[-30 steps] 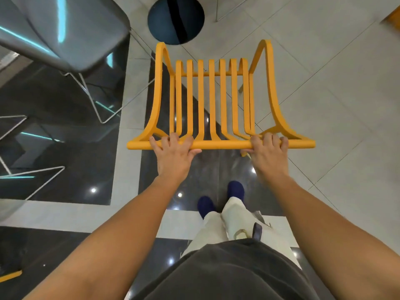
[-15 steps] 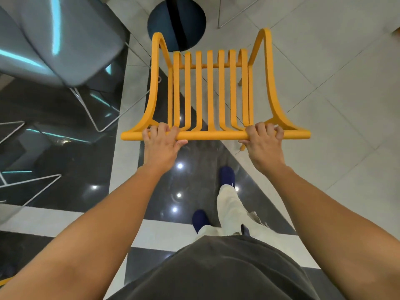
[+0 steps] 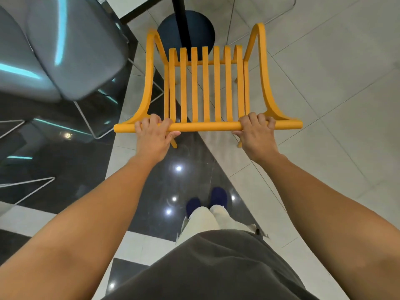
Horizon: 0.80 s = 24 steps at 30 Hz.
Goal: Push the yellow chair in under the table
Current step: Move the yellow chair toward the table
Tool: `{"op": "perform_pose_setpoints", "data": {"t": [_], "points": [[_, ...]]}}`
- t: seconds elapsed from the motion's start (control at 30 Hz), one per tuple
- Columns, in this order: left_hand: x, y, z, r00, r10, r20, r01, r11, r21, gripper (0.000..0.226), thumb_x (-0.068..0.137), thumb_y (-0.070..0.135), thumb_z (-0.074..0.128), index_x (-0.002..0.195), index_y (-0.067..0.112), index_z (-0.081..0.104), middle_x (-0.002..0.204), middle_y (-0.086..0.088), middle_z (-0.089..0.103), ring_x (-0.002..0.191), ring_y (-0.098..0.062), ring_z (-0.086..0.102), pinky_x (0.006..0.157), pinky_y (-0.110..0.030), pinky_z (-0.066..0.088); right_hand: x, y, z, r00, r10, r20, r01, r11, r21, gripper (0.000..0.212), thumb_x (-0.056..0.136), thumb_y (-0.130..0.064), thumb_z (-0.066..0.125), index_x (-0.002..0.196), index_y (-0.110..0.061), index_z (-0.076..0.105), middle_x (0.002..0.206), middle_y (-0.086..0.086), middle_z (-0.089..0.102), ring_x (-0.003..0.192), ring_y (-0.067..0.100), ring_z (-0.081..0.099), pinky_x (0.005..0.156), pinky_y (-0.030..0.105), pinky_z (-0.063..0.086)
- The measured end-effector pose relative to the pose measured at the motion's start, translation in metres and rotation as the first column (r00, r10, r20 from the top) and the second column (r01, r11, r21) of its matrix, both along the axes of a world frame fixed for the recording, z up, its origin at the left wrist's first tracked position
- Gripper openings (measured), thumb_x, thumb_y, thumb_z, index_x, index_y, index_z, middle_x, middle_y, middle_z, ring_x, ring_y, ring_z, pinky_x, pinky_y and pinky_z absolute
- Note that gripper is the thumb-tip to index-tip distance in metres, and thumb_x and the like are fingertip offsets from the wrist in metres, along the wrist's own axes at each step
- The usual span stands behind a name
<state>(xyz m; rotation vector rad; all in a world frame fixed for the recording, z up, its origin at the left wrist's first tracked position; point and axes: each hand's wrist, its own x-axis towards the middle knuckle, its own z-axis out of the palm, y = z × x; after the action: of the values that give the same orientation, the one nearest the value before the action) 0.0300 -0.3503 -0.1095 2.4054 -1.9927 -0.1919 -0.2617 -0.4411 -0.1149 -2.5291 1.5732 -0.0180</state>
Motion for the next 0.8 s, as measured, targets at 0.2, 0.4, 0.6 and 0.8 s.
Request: {"op": "perform_pose_setpoints", "data": {"t": [0.2, 0.4, 0.6, 0.8], "points": [[0.011, -0.053, 0.0, 1.0, 0.026, 0.019, -0.026, 1.0, 0.0, 0.044, 0.094, 0.055, 0.038, 0.113, 0.019, 0.057, 0.105, -0.013, 0.051, 0.096, -0.034, 0.045, 0.09, -0.053, 0.032, 0.015, -0.065, 0.003, 0.999, 0.049, 0.01, -0.049, 0.999, 0.012, 0.039, 0.097, -0.043, 0.042, 0.114, -0.01, 0.055, 0.109, 0.012, 0.055, 0.102, 0.032, 0.047, 0.096, 0.056, 0.03], [0.023, -0.107, 0.0, 0.999, 0.05, 0.019, -0.05, 0.999, -0.02, 0.044, 0.095, 0.056, 0.037, 0.111, 0.019, 0.055, 0.104, -0.012, 0.052, 0.096, -0.034, 0.045, 0.089, -0.052, 0.033, 0.03, -0.128, 0.004, 0.997, 0.081, 0.021, -0.081, 0.997, 0.016, 0.04, 0.097, -0.043, 0.041, 0.113, -0.009, 0.055, 0.108, 0.012, 0.055, 0.102, 0.033, 0.047, 0.096, 0.055, 0.029], [0.04, -0.157, -0.003, 0.997, 0.076, 0.006, -0.076, 0.997, -0.012, 0.045, 0.093, 0.058, 0.035, 0.109, 0.021, 0.055, 0.101, -0.01, 0.051, 0.092, -0.031, 0.044, 0.087, -0.05, 0.033, 0.05, -0.182, 0.002, 0.996, 0.088, 0.0, -0.088, 0.996, 0.022, 0.039, 0.096, -0.043, 0.041, 0.111, -0.011, 0.055, 0.105, 0.011, 0.055, 0.098, 0.032, 0.047, 0.095, 0.056, 0.031], [0.06, -0.194, -0.006, 0.994, 0.11, -0.001, -0.11, 0.993, -0.034, 0.046, 0.094, 0.06, 0.034, 0.108, 0.022, 0.057, 0.1, -0.009, 0.052, 0.09, -0.031, 0.044, 0.086, -0.05, 0.032, 0.072, -0.234, 0.005, 0.992, 0.126, 0.003, -0.126, 0.992, 0.025, 0.037, 0.095, -0.043, 0.044, 0.112, -0.011, 0.055, 0.106, 0.011, 0.056, 0.1, 0.033, 0.048, 0.096, 0.056, 0.03]]}}
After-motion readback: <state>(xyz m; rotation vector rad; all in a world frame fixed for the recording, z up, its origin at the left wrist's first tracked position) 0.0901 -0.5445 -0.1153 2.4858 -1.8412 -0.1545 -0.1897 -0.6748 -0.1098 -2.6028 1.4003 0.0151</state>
